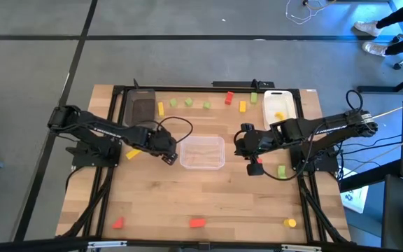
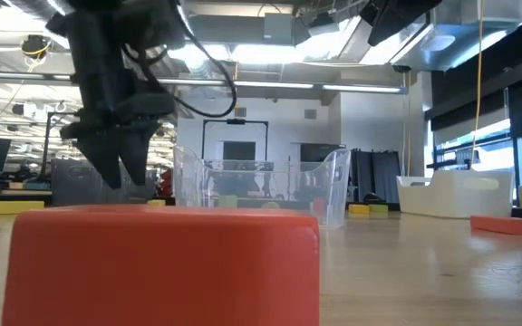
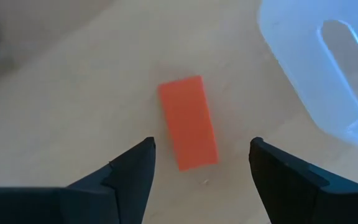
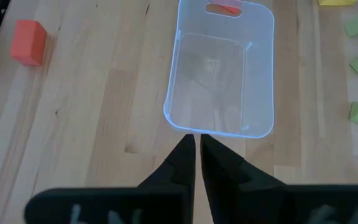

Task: Sort & place blocks by color
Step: Put the orange block into the transparent bin

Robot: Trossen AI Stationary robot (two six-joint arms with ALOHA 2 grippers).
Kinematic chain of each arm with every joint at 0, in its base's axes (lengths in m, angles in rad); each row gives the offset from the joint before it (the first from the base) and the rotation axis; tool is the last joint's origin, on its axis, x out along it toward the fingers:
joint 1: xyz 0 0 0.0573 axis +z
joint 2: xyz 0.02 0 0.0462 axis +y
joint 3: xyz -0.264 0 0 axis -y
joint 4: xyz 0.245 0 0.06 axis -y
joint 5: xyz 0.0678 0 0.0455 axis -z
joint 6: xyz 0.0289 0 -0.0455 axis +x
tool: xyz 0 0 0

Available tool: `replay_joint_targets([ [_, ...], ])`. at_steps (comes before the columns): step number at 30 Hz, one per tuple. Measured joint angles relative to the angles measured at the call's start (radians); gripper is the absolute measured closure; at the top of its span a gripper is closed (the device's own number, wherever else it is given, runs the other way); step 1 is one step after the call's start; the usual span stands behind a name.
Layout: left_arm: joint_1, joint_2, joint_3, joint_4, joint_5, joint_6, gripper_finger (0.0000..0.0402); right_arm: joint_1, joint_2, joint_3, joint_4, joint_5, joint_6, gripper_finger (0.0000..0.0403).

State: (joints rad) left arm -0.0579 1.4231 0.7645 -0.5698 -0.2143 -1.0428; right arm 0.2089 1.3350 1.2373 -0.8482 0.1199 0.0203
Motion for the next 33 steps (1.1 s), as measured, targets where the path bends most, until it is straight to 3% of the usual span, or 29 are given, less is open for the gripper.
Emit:
replay_joint_targets([
  [15,0.036,0.018,-0.154,0.255,-0.001,-0.002,0.0156,0.0,0.0,0.0,0.0,0.0,0.0,0.0376],
  [33,0.036,0.051,-0.163,0.252,-0.033,-0.039,0.0164,0.0,0.0,0.0,0.003,0.0,0.0,0.0376],
])
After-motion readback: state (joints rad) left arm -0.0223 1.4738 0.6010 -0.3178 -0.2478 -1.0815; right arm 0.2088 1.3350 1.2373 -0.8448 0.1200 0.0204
